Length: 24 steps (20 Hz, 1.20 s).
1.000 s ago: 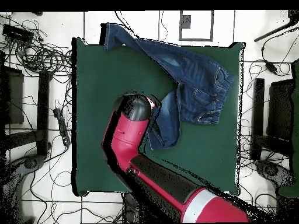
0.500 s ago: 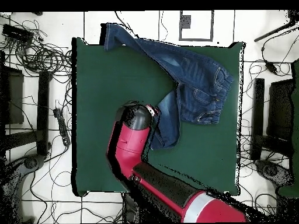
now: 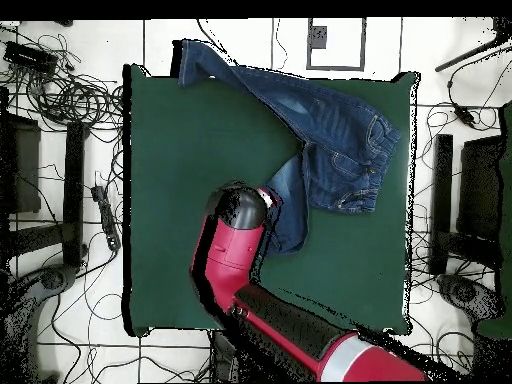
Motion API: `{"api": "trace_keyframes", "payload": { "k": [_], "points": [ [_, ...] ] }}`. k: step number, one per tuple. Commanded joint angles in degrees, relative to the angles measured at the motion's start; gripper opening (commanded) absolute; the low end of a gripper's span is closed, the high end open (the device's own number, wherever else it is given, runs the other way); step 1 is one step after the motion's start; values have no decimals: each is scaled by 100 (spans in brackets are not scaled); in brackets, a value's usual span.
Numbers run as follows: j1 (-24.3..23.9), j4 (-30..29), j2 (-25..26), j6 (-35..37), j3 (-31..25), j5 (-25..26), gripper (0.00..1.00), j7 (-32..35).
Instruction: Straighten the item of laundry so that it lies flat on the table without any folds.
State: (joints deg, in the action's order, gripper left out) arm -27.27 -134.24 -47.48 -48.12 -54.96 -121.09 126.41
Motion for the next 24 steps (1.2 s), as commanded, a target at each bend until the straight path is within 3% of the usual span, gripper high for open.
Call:
{"api": "trace_keyframes", "payload": {
  "k": [1, 5, 15, 21, 24],
  "points": [
    [5, -383, 580, 716, 252, 166, 100, -236],
    [83, -289, 808, 754, 373, 370, 100, -45],
    [-37, -265, 1015, 798, -37, -218, 100, -106],
    [-208, -474, 512, 306, -652, -1438, 100, -605],
    [-257, -577, 306, 262, -772, -1748, 100, -778]
  ]
}}
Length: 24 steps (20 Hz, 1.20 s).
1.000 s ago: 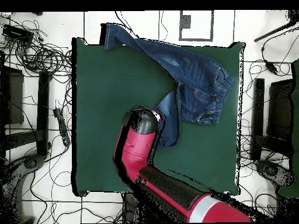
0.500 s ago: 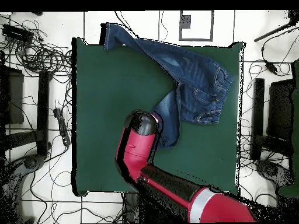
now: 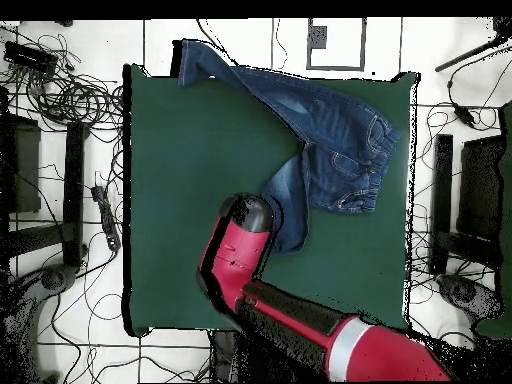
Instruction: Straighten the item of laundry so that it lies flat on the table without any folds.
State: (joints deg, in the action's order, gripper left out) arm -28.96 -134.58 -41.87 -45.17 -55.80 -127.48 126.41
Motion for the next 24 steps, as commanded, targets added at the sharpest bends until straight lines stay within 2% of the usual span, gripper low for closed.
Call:
{"api": "trace_keyframes", "payload": {
  "k": [1, 7, 13, 19, 24],
  "points": [
    [-114, -558, -287, -49, -718, -1178, 100, -843],
    [-116, -546, -329, -190, -679, -1246, 100, -956],
    [187, -198, 368, -79, 121, 56, 100, -329],
    [376, 36, 787, 56, 498, 693, 100, 79],
    [417, -15, 778, 12, 612, 759, 100, 109]
  ]
}}
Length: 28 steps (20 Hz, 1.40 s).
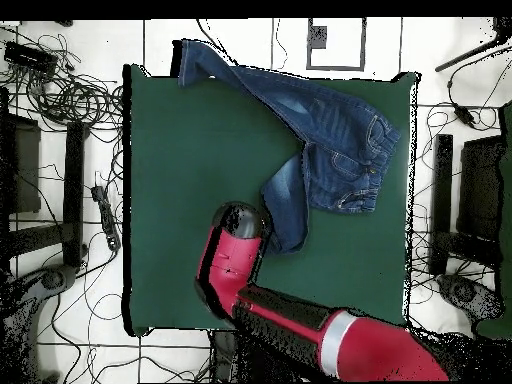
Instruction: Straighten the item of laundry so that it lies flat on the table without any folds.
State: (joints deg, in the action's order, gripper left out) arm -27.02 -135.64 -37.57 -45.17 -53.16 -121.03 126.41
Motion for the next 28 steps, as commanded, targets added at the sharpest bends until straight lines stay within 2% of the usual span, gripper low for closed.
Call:
{"api": "trace_keyframes", "payload": {
  "k": [1, 6, 12, 16, 18, 21, 28],
  "points": [
    [209, 56, 307, -9, 361, 87, 100, 59],
    [42, -54, 164, -99, 384, -12, 100, -310],
    [-111, 52, 258, -157, 607, 263, 100, -628],
    [-172, 22, 159, -206, 565, 126, 100, -803],
    [-171, 181, 362, -235, 648, 279, 100, -802],
    [-112, 481, 832, -157, 925, 783, 100, -654],
    [-63, 722, 1184, -72, 1053, 1088, 100, -521]
  ]
}}
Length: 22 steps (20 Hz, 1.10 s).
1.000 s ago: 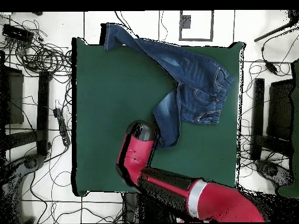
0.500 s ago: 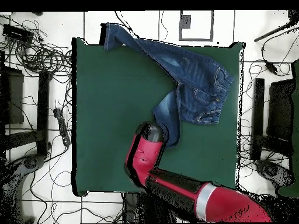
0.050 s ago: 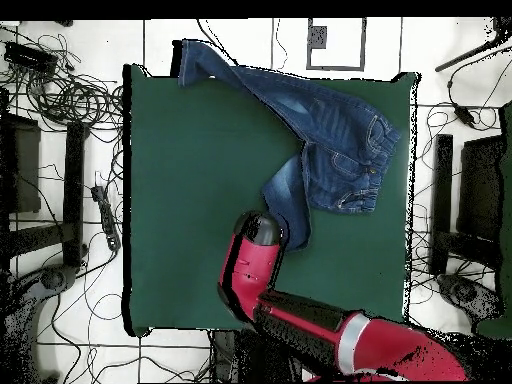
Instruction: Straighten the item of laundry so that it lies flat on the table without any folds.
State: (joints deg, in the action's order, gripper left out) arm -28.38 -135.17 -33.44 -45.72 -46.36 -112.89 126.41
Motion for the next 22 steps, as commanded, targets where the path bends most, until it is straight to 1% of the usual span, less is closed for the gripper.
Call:
{"api": "trace_keyframes", "payload": {
  "k": [1, 5, 9, 11, 13, 15, 18, 19, 22],
  "points": [
    [85, 722, 839, 15, 388, 326, 100, -474],
    [138, 888, 998, 63, 403, 442, 100, -335],
    [190, 1048, 1058, -86, 399, 457, 100, -338],
    [162, 1073, 1053, -158, 372, 436, 100, -446],
    [55, 1079, 1053, -185, 267, 332, 100, -702],
    [99, 1137, 1096, -164, 349, 505, 100, -647],
    [69, 1138, 1077, -228, 291, 410, 100, -769],
    [49, 1128, 1069, -234, 265, 373, 0, -813],
    [-3, 1088, 1045, -229, 217, 328, 0, -894]
  ]
}}
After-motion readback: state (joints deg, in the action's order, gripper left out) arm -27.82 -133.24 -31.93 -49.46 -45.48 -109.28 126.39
